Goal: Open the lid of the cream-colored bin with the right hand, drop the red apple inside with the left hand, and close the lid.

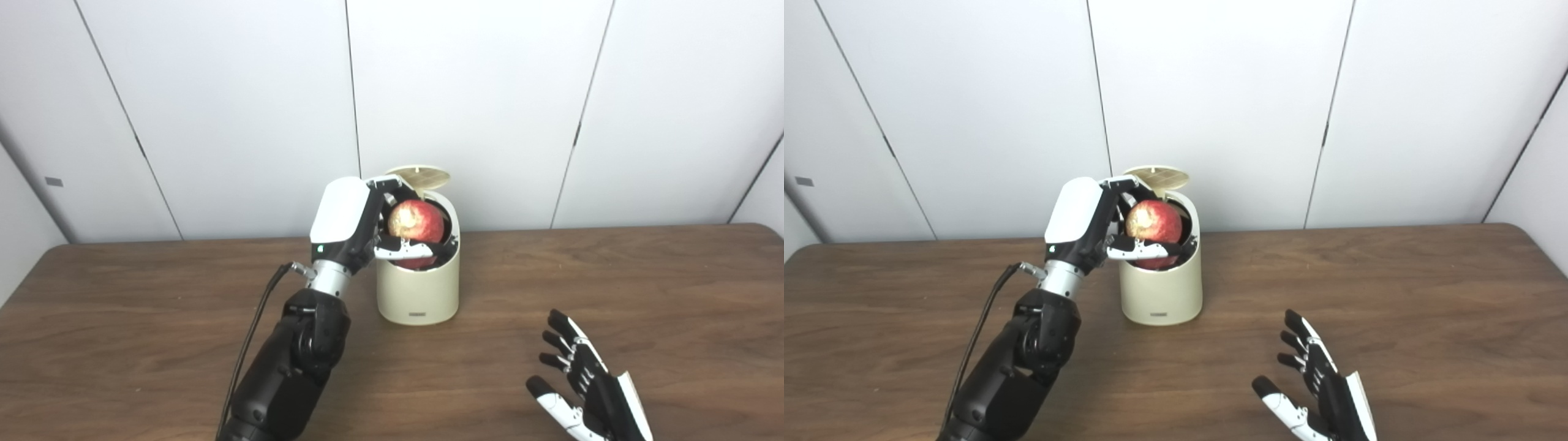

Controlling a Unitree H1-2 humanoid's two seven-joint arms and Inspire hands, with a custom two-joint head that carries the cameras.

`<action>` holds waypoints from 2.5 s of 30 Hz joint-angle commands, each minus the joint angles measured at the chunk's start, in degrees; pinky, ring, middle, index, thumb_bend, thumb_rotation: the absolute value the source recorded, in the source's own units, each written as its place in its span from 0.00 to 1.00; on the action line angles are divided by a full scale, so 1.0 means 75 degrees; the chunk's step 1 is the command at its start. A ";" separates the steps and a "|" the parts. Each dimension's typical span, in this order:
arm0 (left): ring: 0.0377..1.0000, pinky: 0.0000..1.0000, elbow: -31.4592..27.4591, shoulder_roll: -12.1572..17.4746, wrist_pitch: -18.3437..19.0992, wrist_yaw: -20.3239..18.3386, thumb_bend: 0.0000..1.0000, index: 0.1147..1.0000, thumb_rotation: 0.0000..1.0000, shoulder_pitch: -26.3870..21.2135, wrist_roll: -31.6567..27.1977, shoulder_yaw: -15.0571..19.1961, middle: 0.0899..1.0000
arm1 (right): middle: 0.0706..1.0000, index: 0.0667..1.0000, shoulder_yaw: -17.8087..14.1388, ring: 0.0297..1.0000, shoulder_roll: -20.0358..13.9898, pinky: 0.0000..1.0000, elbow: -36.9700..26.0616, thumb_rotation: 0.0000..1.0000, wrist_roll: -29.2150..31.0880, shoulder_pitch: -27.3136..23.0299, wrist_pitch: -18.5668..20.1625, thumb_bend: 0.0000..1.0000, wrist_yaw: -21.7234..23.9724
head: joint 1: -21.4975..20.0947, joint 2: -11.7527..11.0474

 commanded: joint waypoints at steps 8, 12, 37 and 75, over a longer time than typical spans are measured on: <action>0.42 0.38 0.0189 0.0038 -0.0060 0.0494 0.47 0.42 0.00 -0.0472 0.0327 -0.0011 0.53 | 0.92 0.91 0.0066 0.88 0.0199 0.79 -0.0145 0.56 0.0111 0.0445 -0.0438 0.61 0.0050 | 0.0082 -0.0006; 0.43 0.37 0.0451 0.0072 -0.0171 0.0745 0.47 0.42 0.00 -0.0521 0.0453 -0.0117 0.52 | 0.92 0.91 0.0067 0.87 0.0198 0.78 -0.0141 0.55 0.0208 0.0455 -0.0432 0.62 0.0090 | 0.0099 0.0009; 0.73 0.66 -0.0513 0.0314 0.1370 -0.0853 0.98 0.69 0.08 -0.0330 0.1154 -0.0645 0.74 | 0.89 0.88 0.0036 0.85 0.0225 0.72 -0.0199 0.57 -0.0062 0.0399 -0.0406 0.62 0.0034 | 0.0057 0.0159; 0.43 0.32 -0.3350 -0.0591 0.0313 -0.0682 0.48 0.43 0.00 0.1347 -0.3142 0.1728 0.48 | 0.87 0.87 -0.0096 0.84 0.0139 0.71 -0.0162 0.56 0.0087 0.0397 -0.0370 0.62 0.0124 | 0.0287 0.0291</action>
